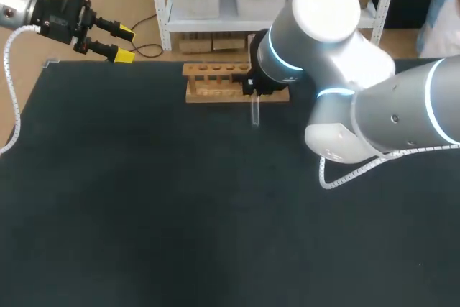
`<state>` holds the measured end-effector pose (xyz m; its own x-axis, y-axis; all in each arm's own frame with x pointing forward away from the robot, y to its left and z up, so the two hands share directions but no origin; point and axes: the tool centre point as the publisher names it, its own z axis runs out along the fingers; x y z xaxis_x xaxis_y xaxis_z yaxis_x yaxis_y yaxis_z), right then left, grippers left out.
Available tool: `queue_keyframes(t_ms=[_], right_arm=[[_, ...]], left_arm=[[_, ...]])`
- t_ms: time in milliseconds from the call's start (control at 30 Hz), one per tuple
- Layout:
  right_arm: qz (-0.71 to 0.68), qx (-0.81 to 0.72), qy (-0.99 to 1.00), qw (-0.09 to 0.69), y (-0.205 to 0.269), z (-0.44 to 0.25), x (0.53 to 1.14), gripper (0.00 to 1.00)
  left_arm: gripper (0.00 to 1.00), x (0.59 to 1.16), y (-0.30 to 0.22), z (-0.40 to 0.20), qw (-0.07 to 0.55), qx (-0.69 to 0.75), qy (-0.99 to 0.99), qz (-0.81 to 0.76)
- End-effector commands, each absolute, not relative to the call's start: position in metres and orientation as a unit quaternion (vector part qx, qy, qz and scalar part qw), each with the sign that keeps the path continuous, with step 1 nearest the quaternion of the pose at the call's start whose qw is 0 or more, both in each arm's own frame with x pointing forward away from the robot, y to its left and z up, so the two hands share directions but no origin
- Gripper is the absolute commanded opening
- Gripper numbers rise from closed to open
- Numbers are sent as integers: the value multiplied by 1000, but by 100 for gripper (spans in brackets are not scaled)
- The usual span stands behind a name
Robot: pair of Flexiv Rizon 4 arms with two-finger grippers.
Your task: Grasp the test tube, adjust it, and insert it.
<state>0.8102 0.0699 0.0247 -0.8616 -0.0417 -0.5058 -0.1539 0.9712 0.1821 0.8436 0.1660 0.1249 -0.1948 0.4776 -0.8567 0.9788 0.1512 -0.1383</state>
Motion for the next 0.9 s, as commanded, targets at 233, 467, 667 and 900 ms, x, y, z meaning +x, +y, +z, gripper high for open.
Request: queue_keyframes(t_ms=[233,467,667,900], right_arm=[[88,-28,954,287,55,56,790,0],[65,-22,951,301,42,80,782,0],[53,-15,951,304,29,99,772,0],[46,-16,952,303,20,110,765,0]], left_arm=[[100,843,166,124,340,537,678,-369],[100,843,166,124,340,537,678,-369],[100,843,166,124,340,537,678,-369],[100,843,166,124,340,537,678,-369]])
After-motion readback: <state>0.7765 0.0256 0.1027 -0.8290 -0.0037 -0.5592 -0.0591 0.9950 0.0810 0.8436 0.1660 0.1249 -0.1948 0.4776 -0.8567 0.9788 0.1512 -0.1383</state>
